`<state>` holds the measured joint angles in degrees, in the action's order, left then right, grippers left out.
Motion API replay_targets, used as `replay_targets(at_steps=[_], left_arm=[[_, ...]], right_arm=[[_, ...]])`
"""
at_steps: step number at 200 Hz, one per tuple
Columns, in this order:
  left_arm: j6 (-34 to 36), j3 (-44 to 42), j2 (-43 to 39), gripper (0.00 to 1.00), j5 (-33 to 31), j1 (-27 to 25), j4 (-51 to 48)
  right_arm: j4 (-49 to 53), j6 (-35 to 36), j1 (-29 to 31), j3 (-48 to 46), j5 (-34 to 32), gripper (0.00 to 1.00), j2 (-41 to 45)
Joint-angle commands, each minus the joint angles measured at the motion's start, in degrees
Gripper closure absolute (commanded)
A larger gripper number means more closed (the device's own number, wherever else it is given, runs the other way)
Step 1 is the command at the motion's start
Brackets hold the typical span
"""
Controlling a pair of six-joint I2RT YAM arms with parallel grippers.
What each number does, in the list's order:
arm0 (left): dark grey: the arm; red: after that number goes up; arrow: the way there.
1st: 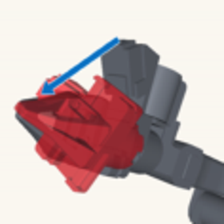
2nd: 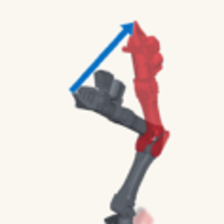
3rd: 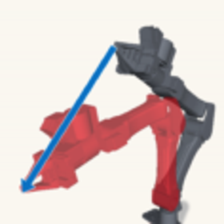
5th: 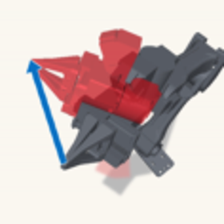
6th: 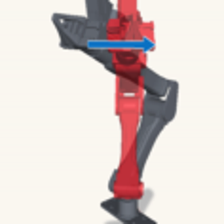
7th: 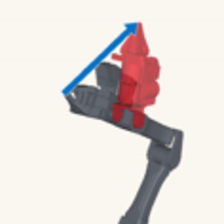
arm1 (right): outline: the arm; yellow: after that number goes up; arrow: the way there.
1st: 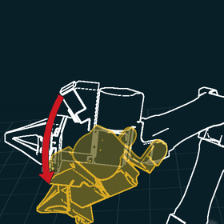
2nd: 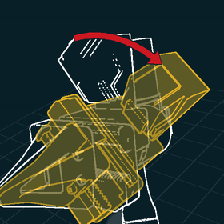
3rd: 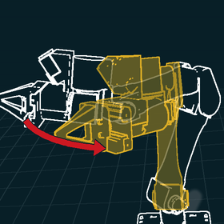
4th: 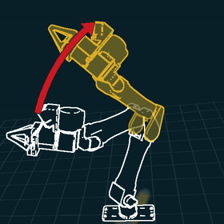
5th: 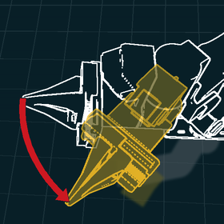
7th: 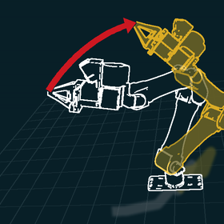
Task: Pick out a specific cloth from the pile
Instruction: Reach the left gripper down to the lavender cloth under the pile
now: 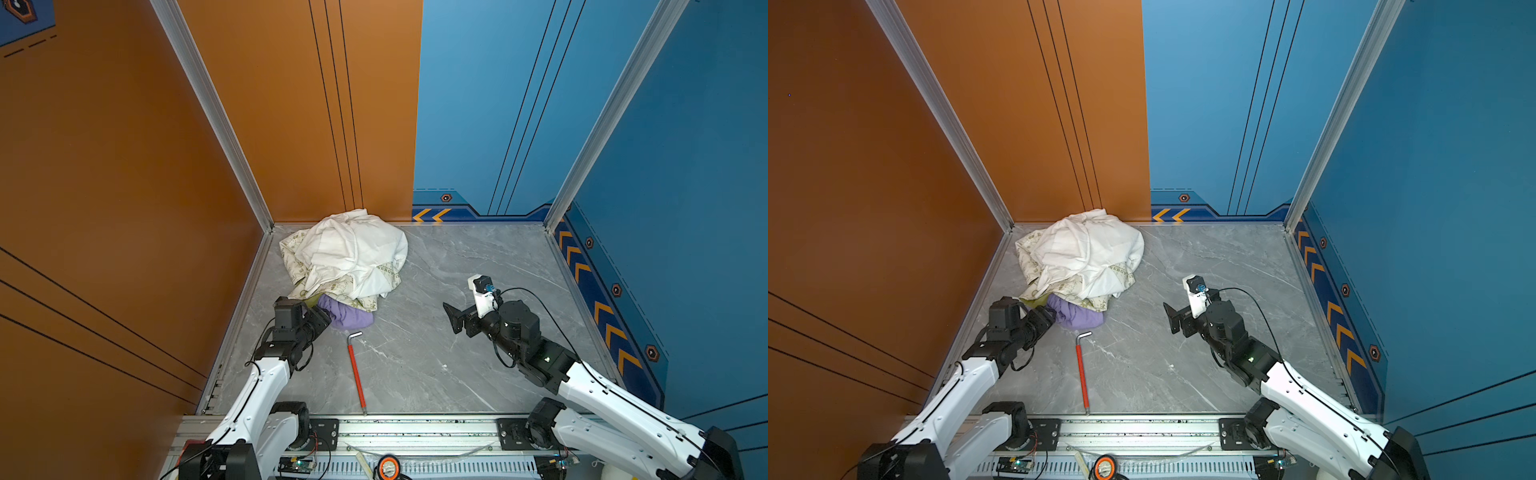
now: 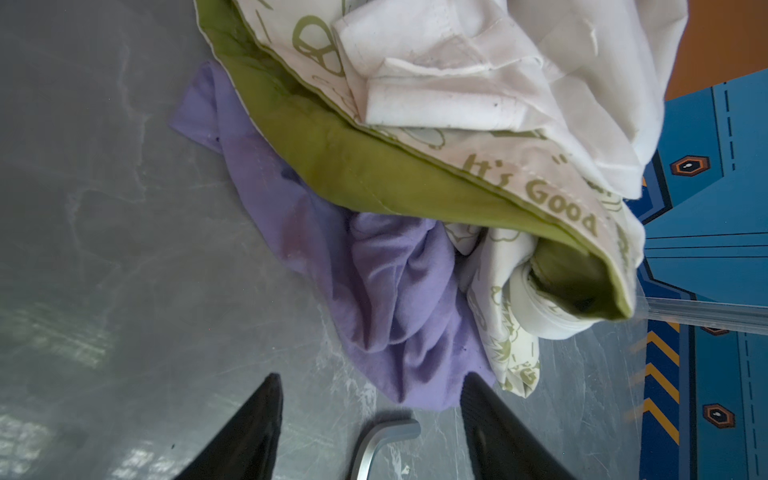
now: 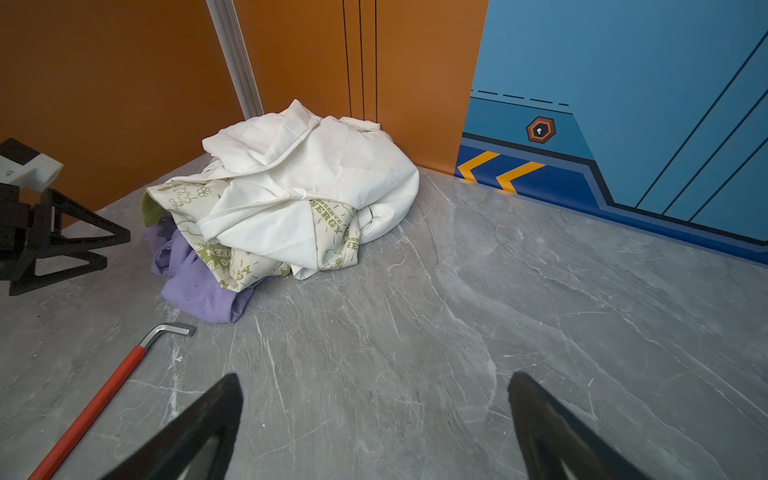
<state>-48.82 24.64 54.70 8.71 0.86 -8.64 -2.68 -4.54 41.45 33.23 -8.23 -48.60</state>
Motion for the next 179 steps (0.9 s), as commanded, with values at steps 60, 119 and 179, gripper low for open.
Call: replay_targets(at_steps=[60,119,179], left_arm=[[-4.0,1.0,13.1,0.50,5.8,0.8,11.3],[-4.5,1.4,19.4,0.64,6.6,1.1,14.9],[-2.4,2.7,17.8,0.89,8.9,1.3,15.8]], right_arm=[[2.8,1.0,0.6,-0.3,-2.3,0.00,2.5],[3.1,1.2,0.6,-0.6,-2.8,0.00,3.3],[3.2,1.3,0.6,-0.9,-2.9,0.00,3.4]])
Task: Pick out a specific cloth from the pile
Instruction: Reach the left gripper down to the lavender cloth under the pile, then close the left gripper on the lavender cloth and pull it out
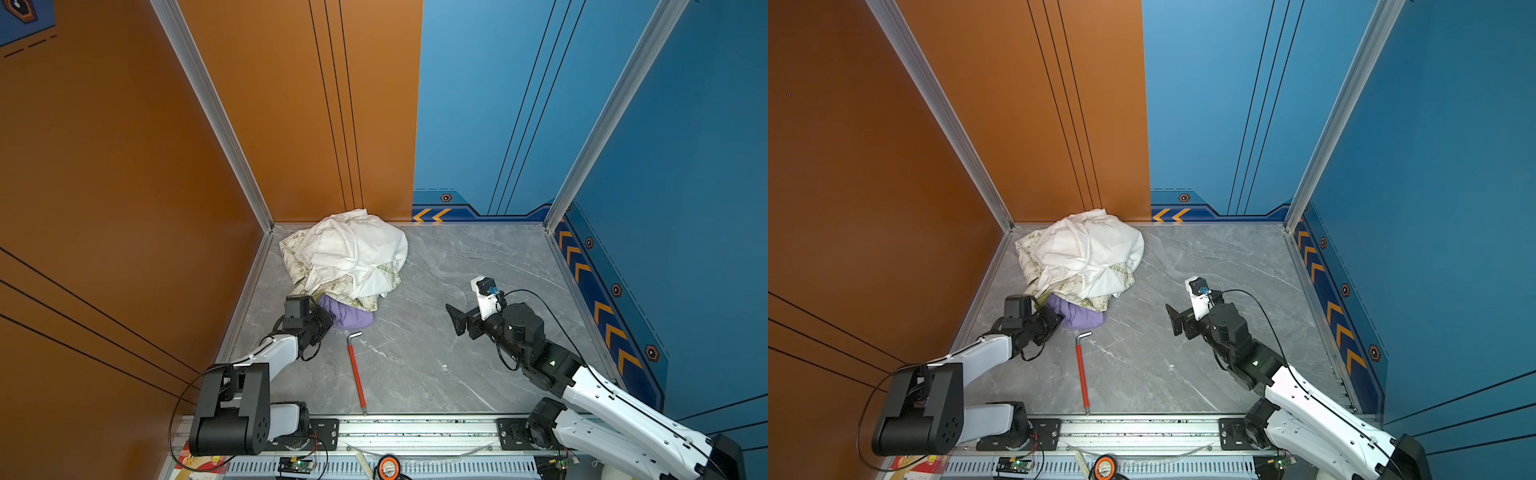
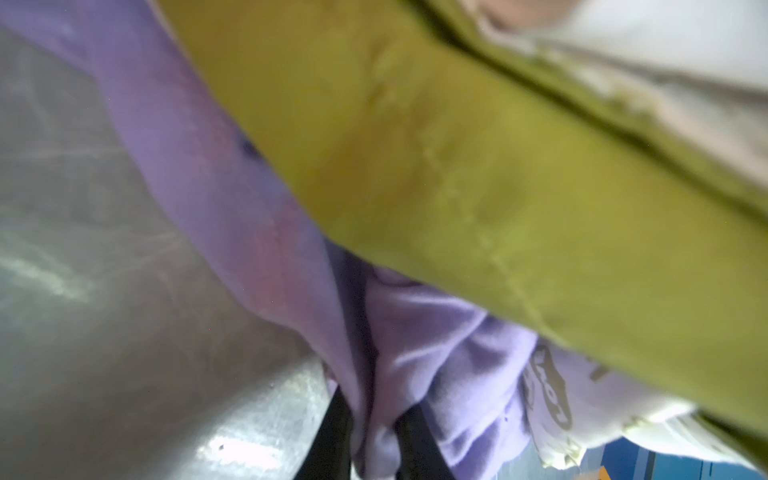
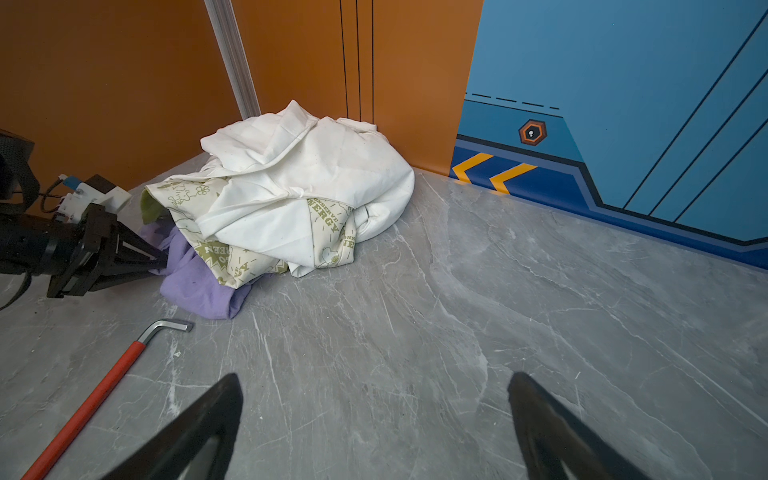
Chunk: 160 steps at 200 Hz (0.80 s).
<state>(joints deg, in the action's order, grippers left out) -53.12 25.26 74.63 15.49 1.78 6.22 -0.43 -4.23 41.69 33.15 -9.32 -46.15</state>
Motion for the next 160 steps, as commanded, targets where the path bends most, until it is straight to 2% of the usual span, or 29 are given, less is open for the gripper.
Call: replay_targets(at_steps=[1,25,99,160], left_arm=[[2.0,2.1,-2.2,0.90,2.1,0.4,0.9],[2.7,2.1,-6.0,1.00,1.2,0.5,0.8],[3.2,7.7,-15.9,1.00,0.4,0.7,-5.3],[0.8,16.1,-18.6,1.00,2.1,0.6,-7.4]], right_arm=[[1.0,0.9,0.3,-0.7,-1.8,0.00,1.0],[0.7,1.0,0.4,-1.0,-1.9,0.00,1.0],[0.3,0.9,0.4,-1.2,-1.8,0.00,1.0],[0.1,0.7,0.4,-1.4,-1.7,0.00,1.2]])
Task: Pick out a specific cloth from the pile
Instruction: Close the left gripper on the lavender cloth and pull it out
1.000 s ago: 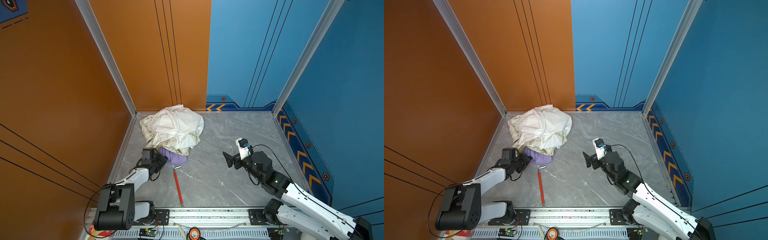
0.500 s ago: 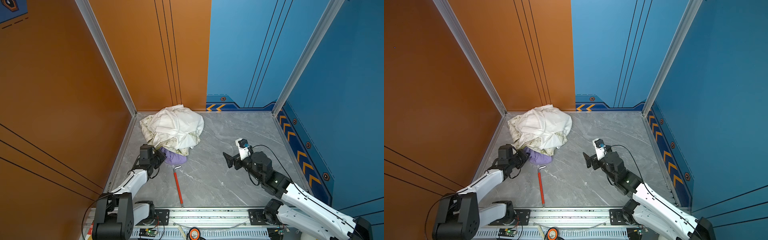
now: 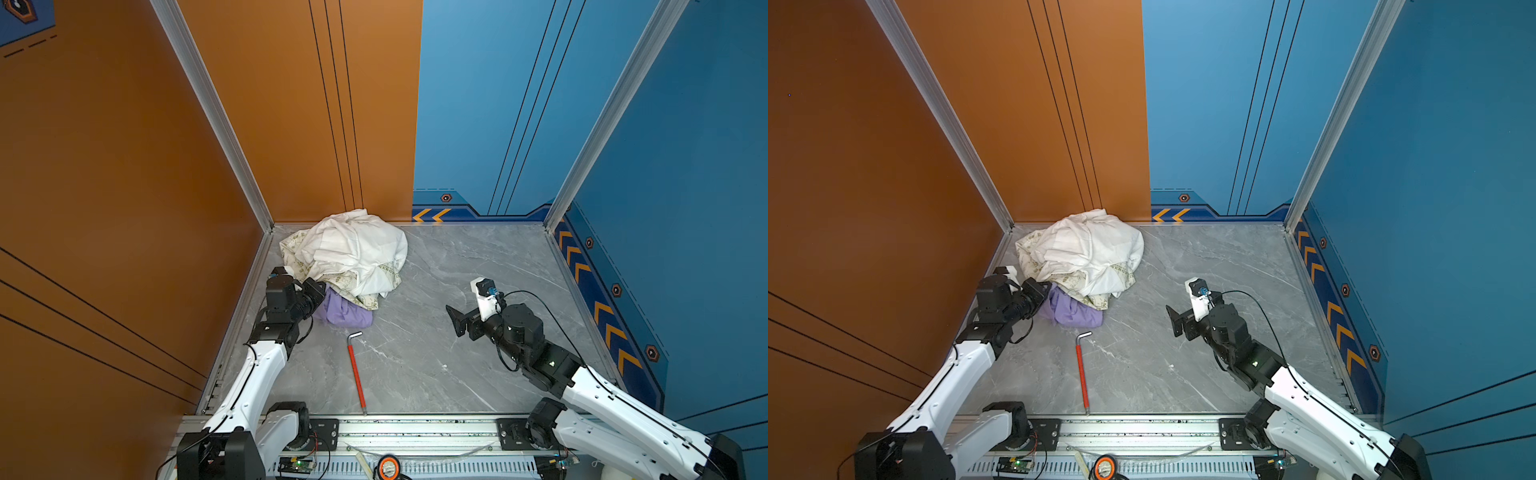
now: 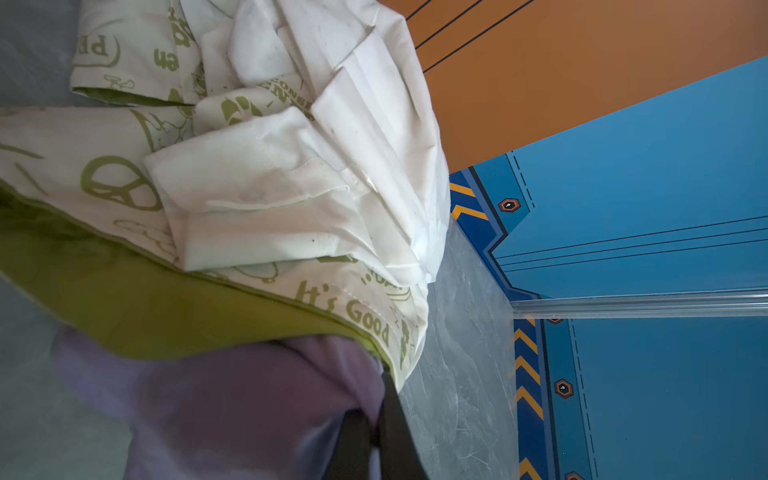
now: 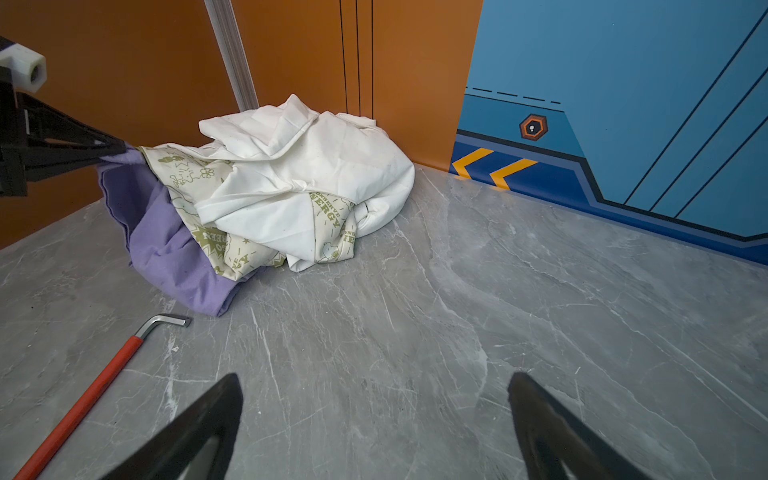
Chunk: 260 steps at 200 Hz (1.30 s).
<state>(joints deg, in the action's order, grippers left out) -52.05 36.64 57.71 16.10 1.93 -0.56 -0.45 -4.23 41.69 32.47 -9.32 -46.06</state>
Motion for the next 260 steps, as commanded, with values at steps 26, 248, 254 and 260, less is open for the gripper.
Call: replay_targets(at_steps=[26,248,254,260], left_arm=[[0.5,9.1,-1.8,1.00,1.2,0.5,-2.4],[5.7,28.3,1.7,1.00,2.8,2.5,-6.6],[5.9,28.7,1.7,1.00,2.8,2.5,-6.7],[6.1,29.1,1.7,1.00,2.7,2.7,-6.8]], right_arm=[[0.3,0.8,0.4,-0.9,-2.1,0.00,1.5],[1.1,0.9,0.4,-1.0,-1.8,0.00,1.0],[1.1,0.8,0.4,-1.0,-1.8,0.00,1.1],[1.1,0.8,0.4,-1.0,-1.8,0.00,1.1]])
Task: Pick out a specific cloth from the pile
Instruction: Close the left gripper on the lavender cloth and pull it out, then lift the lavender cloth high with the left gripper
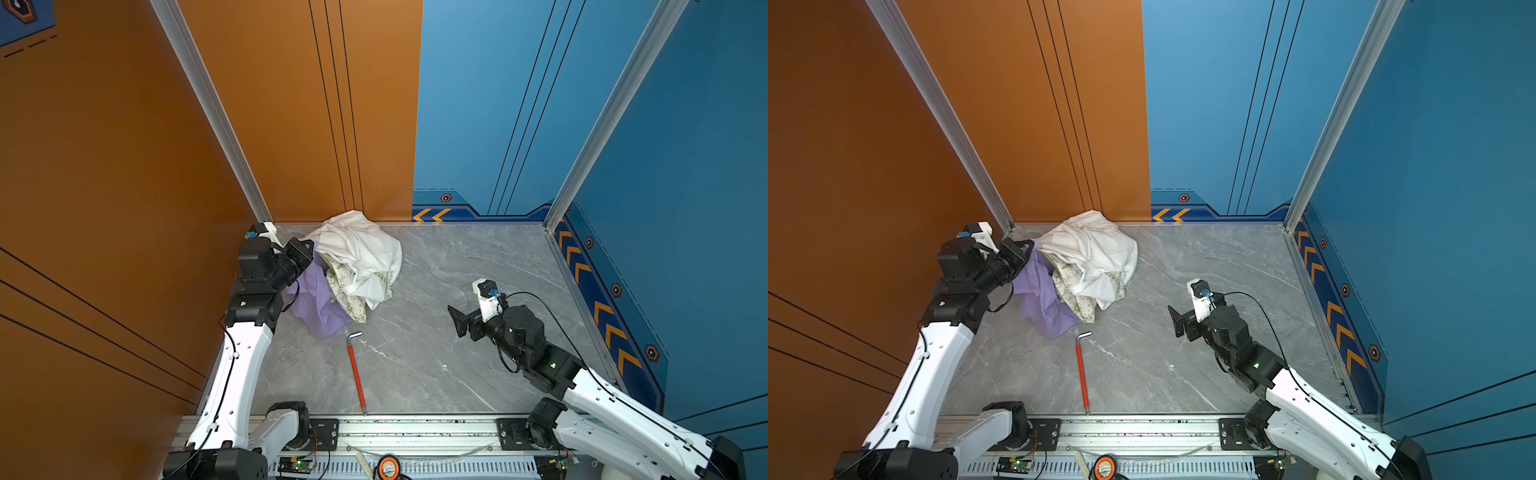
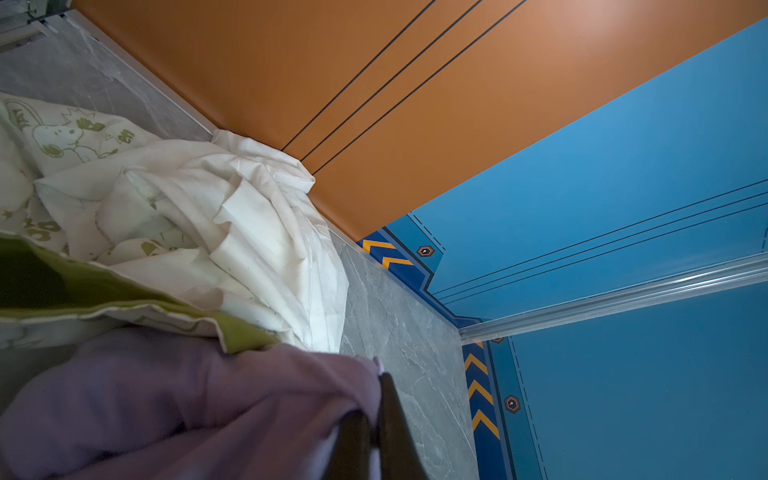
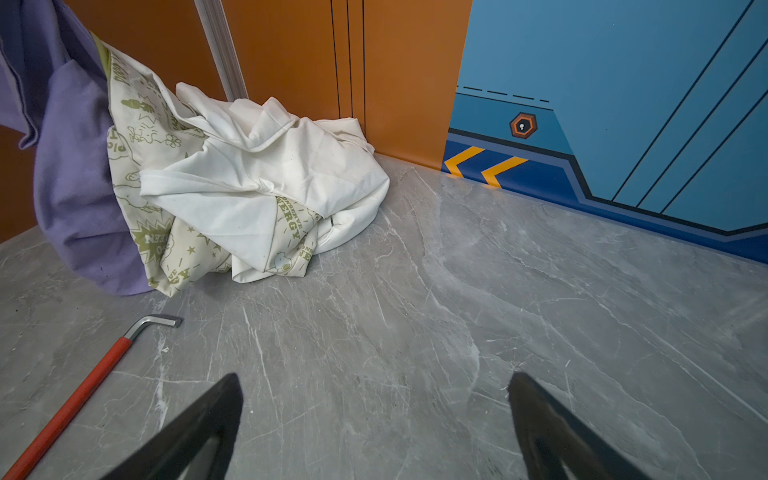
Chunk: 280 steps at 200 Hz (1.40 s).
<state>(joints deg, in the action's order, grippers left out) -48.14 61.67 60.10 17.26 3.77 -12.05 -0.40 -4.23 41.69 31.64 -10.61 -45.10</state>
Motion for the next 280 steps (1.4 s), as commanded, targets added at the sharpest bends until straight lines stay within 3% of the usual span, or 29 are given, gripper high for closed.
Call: replay_targets(at_steps=[1,155,195,280], left_arm=[[2.2,4.2,-0.7,1.00,1.4,0.9,4.6],[13.0,20.3,2.1,1.00,-0.2,6.0,-3.6],[12.7,28.0,5.9,1.00,1.4,9.1,-3.8],[11.4,44.8,14.9,1.00,5.5,8.8,-3.3]], right_arm=[[1.1,0.8,0.4,-0.2,-0.6,0.00,0.2],[3.4,1.3,0.4,-0.5,-0.7,0.00,1.2],[4.3,1.8,0.4,-0.6,-0.8,0.00,1.9],[4.7,2.6,0.3,-0.2,-0.5,0.00,1.7]])
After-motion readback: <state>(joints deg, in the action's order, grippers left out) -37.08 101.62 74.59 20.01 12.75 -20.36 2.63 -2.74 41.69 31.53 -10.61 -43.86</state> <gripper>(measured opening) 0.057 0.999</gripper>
